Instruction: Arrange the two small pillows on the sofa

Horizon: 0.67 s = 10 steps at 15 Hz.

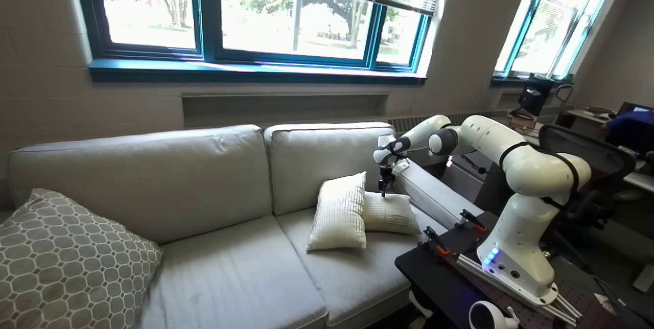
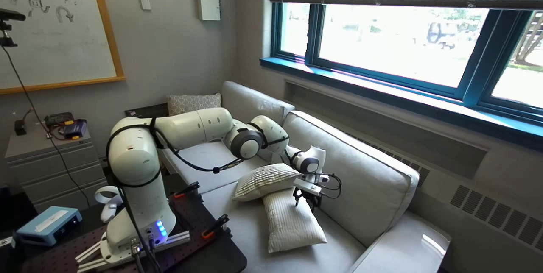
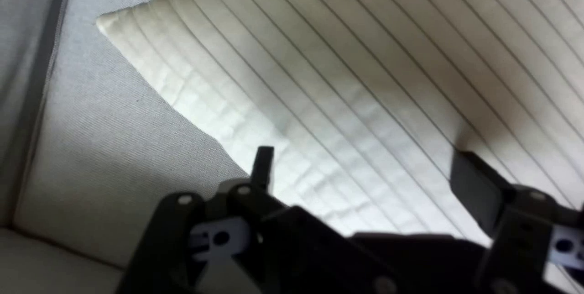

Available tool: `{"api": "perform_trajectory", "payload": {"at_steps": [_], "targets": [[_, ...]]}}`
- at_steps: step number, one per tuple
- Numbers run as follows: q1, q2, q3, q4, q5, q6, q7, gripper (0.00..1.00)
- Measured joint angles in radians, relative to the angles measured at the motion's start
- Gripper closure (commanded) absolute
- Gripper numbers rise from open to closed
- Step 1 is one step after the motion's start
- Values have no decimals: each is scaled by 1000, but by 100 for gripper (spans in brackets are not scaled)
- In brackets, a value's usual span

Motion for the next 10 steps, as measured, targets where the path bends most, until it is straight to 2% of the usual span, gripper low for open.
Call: {"api": "perform_trajectory", "payload": {"at_steps": [10], "targets": [[-21,3,107,-24,-3,-66,-325,0]]}}
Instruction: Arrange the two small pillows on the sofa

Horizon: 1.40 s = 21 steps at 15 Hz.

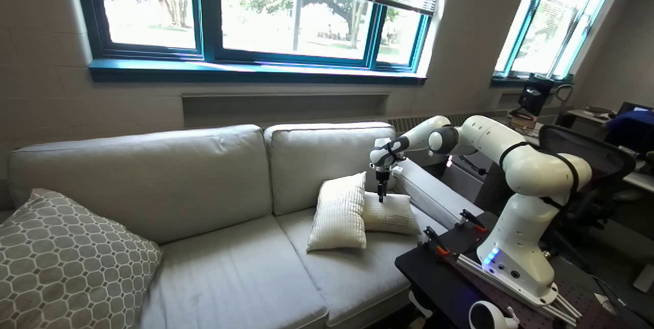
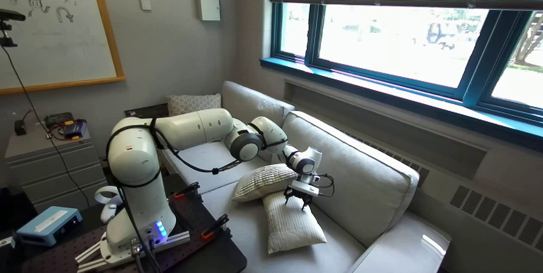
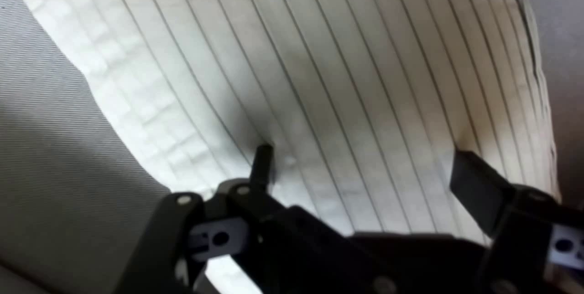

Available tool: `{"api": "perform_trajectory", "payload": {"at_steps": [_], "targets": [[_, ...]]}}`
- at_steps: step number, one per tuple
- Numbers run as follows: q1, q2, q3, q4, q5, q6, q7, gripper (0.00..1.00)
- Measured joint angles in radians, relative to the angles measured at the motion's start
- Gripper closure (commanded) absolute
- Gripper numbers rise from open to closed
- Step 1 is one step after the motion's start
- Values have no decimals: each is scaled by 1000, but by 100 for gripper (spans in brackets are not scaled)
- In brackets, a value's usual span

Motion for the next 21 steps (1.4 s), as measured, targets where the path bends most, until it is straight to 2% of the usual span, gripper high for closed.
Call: {"api": "perform_trajectory", "payload": {"at_steps": [5,6,7,9,18,21], "targets": [[1,1,3,-38,0,-8,-40,0],[1,1,3,-44,0,-10,-42,3],[2,1,3,-49,0,-11,-44,25],[2,1,4,-56,0,-13,-46,30],[4,0,4,-61,11,-25,-44,98],[4,0,4,-60,31,-33,-41,100]]}}
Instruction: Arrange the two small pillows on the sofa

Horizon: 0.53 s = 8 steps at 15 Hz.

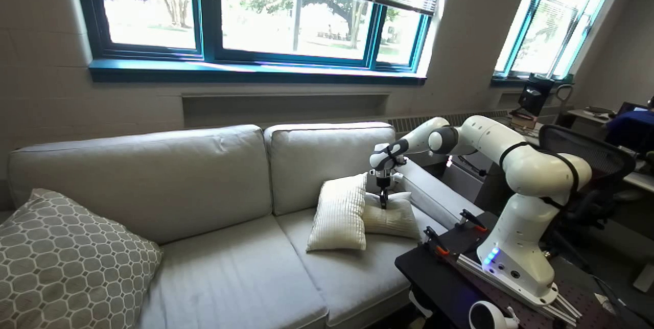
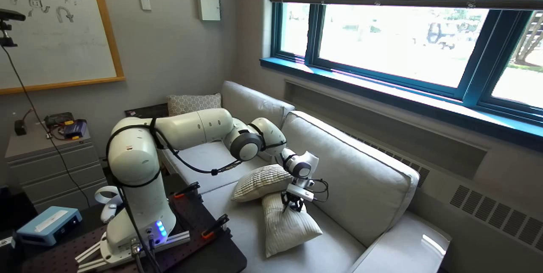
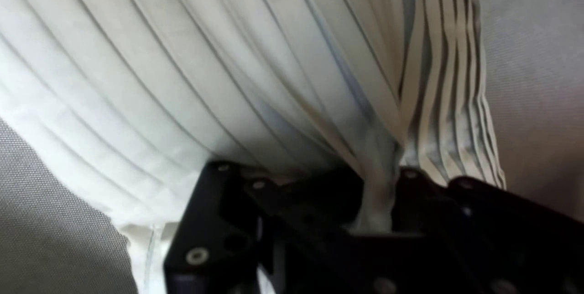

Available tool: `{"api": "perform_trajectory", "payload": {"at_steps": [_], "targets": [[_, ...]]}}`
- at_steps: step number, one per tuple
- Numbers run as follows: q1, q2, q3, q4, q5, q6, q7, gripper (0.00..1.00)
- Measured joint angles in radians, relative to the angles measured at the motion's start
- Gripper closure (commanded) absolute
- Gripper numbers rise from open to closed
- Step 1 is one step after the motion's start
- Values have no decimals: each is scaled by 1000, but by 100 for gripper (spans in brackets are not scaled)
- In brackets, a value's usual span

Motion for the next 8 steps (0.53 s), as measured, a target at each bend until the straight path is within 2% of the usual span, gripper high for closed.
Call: {"api": "perform_trajectory", "payload": {"at_steps": [5,8], "targets": [[-5,-4,1,7,51,-14,29,98],[-26,-7,10,42,114,-78,83,98]]}}
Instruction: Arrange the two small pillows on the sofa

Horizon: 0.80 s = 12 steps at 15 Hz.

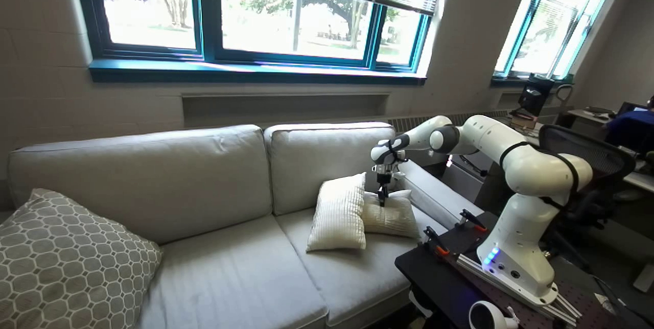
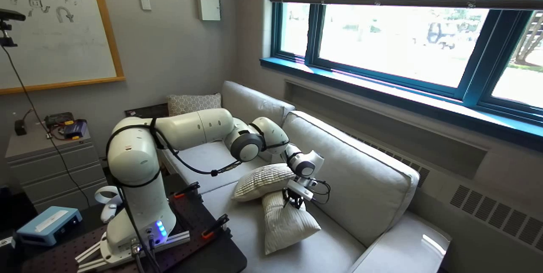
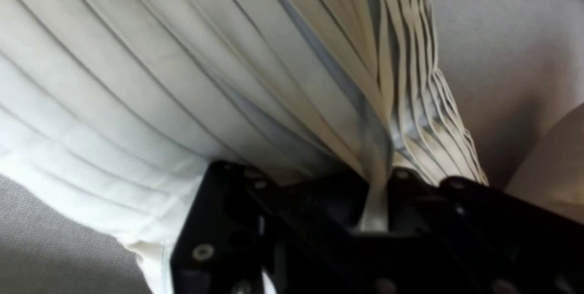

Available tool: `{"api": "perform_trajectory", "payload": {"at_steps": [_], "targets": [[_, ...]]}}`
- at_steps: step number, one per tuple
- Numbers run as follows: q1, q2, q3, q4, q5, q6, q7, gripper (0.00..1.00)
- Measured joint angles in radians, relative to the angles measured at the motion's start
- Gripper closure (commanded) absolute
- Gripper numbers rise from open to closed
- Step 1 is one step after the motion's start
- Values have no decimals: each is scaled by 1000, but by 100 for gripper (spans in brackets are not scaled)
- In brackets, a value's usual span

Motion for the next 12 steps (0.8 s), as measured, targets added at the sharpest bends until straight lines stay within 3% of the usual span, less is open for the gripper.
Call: {"api": "perform_trajectory", "payload": {"at_steps": [5,12], "targets": [[-52,-49,2,-21,130,21,96,97],[-109,-238,-8,-333,296,326,192,97]]}}
